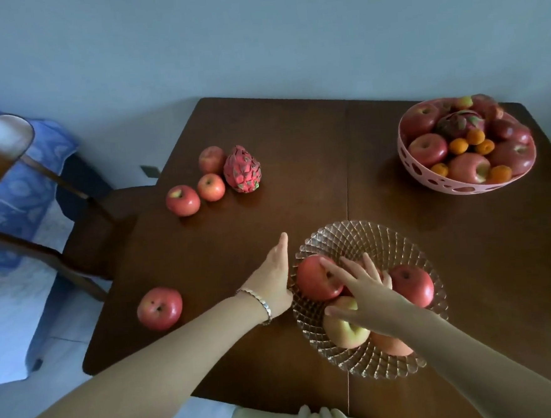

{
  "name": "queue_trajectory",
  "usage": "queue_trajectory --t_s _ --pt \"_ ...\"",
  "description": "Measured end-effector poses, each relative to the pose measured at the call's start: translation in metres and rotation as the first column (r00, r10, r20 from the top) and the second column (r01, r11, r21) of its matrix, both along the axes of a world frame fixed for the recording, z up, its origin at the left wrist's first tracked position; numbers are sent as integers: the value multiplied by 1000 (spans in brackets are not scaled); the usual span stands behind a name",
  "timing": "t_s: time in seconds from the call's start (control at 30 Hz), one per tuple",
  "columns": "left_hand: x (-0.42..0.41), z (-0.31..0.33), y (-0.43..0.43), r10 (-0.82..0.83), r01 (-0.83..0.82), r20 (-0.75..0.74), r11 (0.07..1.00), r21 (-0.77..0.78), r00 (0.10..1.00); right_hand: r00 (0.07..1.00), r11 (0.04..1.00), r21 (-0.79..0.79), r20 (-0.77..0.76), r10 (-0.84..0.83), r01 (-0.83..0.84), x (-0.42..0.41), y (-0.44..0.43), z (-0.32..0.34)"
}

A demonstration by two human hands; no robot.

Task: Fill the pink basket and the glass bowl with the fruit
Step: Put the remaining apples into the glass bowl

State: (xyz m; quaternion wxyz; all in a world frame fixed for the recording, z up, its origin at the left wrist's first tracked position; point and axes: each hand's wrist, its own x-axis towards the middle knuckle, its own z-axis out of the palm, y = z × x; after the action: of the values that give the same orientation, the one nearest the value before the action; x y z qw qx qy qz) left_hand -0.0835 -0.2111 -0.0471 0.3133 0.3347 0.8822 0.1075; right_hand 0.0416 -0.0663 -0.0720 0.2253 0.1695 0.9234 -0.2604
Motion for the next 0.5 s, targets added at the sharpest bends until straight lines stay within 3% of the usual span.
queue_trajectory --t_s 0.07,0.13,0.2,0.27,0.37,0.5 --pt "-11 -7 -25 53 -70 -195 994 -80 979 999 1000 3 -16 -30 30 -2 0 0" --pt "-26 -17 -51 100 -198 -313 933 -301 945 996 997 -11 -46 -73 73 -6 -3 2" --pt "-39 -24 -75 164 -308 -306 801 -514 938 987 990 -45 -76 -140 137 -9 -7 4" --pt "-46 -30 -96 227 -371 -303 703 -607 925 981 984 -52 -88 -175 171 -10 -9 4" --pt "-53 -37 -118 341 -478 -336 672 -566 878 978 981 -46 -89 -190 186 -9 -10 4" --pt "-58 -35 -120 476 -561 -300 739 -374 827 974 978 -55 -96 -204 199 -10 -10 6"
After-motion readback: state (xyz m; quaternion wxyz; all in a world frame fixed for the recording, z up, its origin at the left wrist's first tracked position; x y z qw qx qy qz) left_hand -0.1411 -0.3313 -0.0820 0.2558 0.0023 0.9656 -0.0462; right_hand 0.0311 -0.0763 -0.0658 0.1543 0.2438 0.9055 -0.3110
